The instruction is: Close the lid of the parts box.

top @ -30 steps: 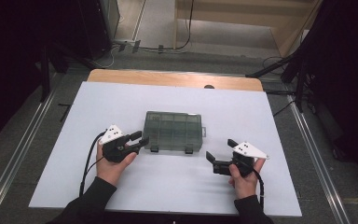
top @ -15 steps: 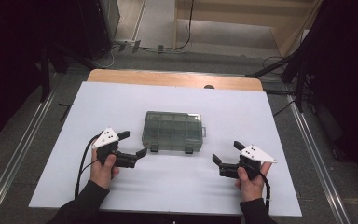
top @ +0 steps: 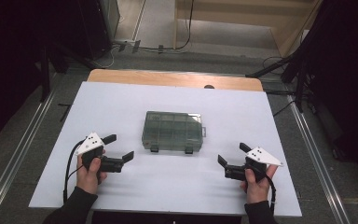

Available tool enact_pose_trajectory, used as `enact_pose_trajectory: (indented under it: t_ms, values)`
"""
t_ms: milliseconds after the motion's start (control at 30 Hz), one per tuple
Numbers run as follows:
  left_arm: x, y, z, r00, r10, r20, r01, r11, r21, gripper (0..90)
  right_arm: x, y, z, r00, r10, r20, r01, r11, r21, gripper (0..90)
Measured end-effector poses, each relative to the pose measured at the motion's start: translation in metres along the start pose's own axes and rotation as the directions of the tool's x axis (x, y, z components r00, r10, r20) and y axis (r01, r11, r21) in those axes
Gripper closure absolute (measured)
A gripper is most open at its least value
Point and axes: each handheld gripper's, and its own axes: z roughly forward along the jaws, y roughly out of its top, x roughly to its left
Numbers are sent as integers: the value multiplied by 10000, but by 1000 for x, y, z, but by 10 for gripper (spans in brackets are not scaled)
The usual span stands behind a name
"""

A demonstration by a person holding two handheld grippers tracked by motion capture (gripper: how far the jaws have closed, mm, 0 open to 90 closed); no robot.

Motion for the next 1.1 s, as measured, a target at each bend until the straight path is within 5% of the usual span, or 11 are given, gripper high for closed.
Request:
enact_pose_trajectory:
  t_ms: [1100]
  values:
    - [20, -17, -48, 9975, -42, -699, 45, 10000, 42, 0, -21, -15, -38, 9977, 84, 666, -90, 9999, 76, 10]
